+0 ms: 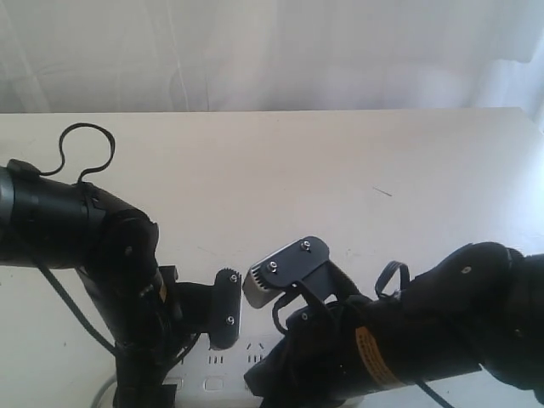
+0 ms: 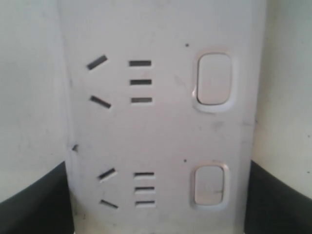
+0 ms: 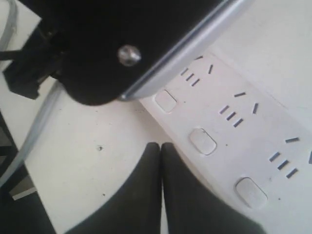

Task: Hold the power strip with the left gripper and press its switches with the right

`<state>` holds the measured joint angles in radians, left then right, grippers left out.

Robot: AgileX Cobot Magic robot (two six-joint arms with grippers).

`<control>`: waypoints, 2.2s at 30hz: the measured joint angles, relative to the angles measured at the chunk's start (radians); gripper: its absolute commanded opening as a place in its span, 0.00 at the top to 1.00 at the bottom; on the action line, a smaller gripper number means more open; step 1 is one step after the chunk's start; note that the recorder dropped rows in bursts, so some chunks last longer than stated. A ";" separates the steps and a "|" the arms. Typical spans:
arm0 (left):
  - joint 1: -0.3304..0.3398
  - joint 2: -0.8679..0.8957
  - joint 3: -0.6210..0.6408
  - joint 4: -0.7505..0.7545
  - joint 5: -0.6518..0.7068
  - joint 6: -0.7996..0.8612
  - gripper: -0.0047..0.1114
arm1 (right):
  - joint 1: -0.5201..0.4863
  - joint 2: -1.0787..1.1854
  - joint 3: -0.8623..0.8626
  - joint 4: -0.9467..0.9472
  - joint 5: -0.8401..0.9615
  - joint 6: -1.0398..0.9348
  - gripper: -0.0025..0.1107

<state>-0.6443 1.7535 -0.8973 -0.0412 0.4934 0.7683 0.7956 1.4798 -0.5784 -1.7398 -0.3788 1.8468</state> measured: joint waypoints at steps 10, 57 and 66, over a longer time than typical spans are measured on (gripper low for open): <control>0.000 0.014 -0.040 0.006 0.019 0.008 0.96 | 0.000 0.103 0.000 0.000 0.041 -0.032 0.98; 0.000 0.018 -0.041 0.006 0.021 0.008 0.96 | 0.000 0.210 -0.059 0.187 0.069 -0.254 0.98; 0.000 0.018 -0.042 0.006 0.023 0.008 0.96 | 0.002 0.206 -0.050 0.126 0.078 -0.181 0.98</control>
<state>-0.6443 1.7711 -0.9393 -0.0347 0.5165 0.7762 0.7973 1.6858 -0.6279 -1.6141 -0.3008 1.6654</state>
